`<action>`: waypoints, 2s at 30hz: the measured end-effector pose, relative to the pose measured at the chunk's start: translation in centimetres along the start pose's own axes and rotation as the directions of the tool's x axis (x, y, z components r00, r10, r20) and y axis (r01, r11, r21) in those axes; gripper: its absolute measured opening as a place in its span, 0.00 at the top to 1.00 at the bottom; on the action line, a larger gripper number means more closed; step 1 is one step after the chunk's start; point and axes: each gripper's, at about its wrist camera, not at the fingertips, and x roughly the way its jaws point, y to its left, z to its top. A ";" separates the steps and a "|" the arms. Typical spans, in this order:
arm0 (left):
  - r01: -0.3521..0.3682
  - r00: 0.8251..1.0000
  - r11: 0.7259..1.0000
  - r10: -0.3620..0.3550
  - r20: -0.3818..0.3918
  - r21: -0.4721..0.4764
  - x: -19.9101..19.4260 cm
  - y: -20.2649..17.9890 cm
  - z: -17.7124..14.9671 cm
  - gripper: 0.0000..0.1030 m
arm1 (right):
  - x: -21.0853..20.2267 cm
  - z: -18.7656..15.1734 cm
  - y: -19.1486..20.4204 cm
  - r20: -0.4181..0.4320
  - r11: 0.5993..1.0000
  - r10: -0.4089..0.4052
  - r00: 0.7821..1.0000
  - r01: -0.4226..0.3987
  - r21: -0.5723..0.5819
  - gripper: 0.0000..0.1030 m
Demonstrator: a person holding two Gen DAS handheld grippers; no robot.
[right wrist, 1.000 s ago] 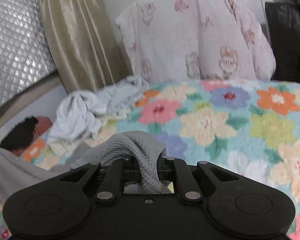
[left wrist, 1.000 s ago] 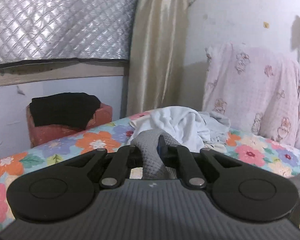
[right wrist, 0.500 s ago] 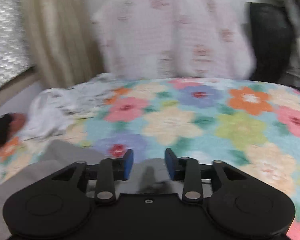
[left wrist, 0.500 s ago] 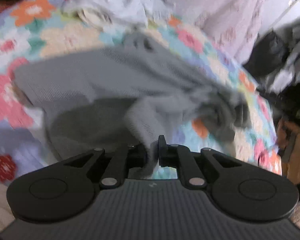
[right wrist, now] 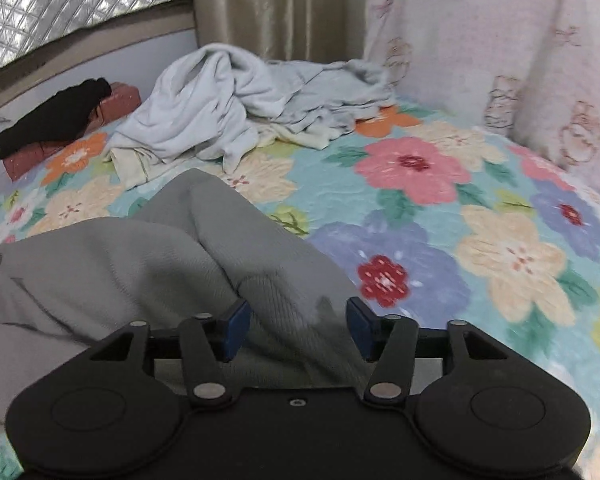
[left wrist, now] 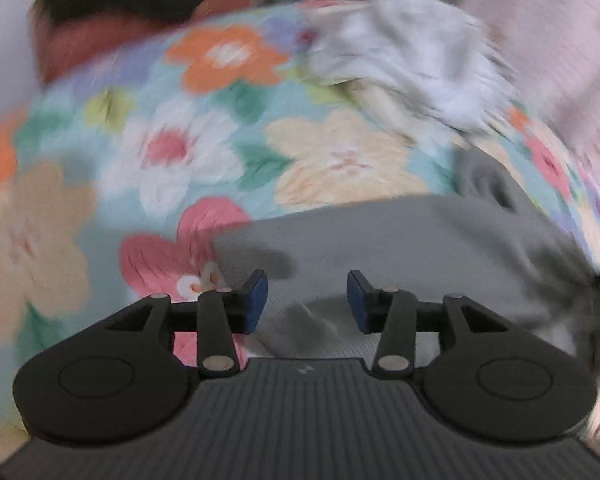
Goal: Fold clothes
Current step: 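Lift the grey shirt with both tools and spread it across the quilt, then open both tools and release the grey shirt onto the quilt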
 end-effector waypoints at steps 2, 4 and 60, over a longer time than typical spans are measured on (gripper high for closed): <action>0.000 0.998 0.997 -0.005 -0.058 -0.081 2.1 0.6 0.0 0.58 | 1.7 0.5 -0.4 -0.020 0.999 0.015 1.000 -0.014 0.052 0.39; -0.003 0.997 0.993 -0.007 -0.082 -0.115 3.3 0.6 -0.4 0.51 | 3.5 0.8 -0.8 -0.072 0.993 0.068 0.995 -0.061 0.100 0.36; -0.004 0.992 0.992 -0.012 0.128 0.128 0.9 -9.2 -7.1 0.44 | -6.9 -11.2 -3.8 -0.214 0.836 -0.046 0.976 0.155 0.526 0.37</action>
